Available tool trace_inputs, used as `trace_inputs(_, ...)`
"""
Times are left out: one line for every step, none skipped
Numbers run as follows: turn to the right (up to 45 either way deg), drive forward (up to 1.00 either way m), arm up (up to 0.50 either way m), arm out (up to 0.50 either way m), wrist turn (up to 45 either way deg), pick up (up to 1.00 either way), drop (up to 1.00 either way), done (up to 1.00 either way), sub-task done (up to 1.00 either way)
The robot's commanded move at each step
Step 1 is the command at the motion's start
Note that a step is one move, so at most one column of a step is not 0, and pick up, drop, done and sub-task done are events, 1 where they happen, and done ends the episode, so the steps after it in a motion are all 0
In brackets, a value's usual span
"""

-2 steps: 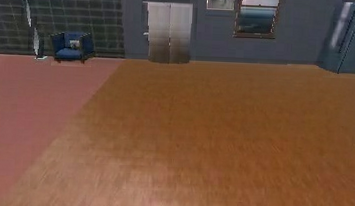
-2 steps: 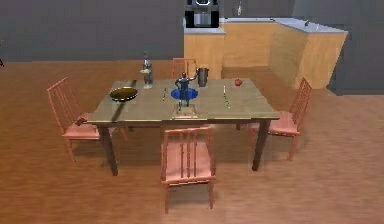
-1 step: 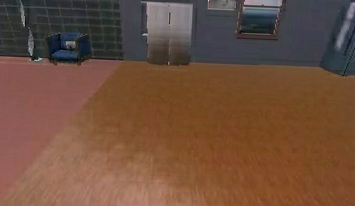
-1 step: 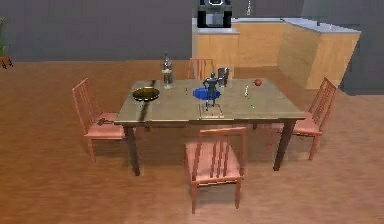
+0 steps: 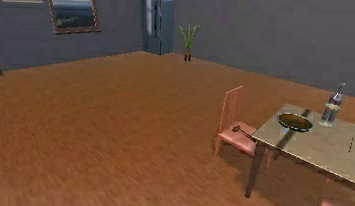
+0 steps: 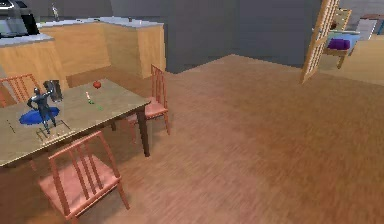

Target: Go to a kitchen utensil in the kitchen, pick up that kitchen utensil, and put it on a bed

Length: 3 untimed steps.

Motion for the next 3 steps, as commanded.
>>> trace_inputs(6.0, 0.00, 0.00, 0.00, 0.0, 0.00, 0.00, 0.00, 0.00)
trace_inputs(0.0, 0.50, 0.00, 0.00, 0.0, 0.00, 0.00, 0.00, 0.00)
trace_inputs(-45.0, 0.00, 0.00, 0.00, 0.0, 0.00, 0.00, 0.00, 0.00)
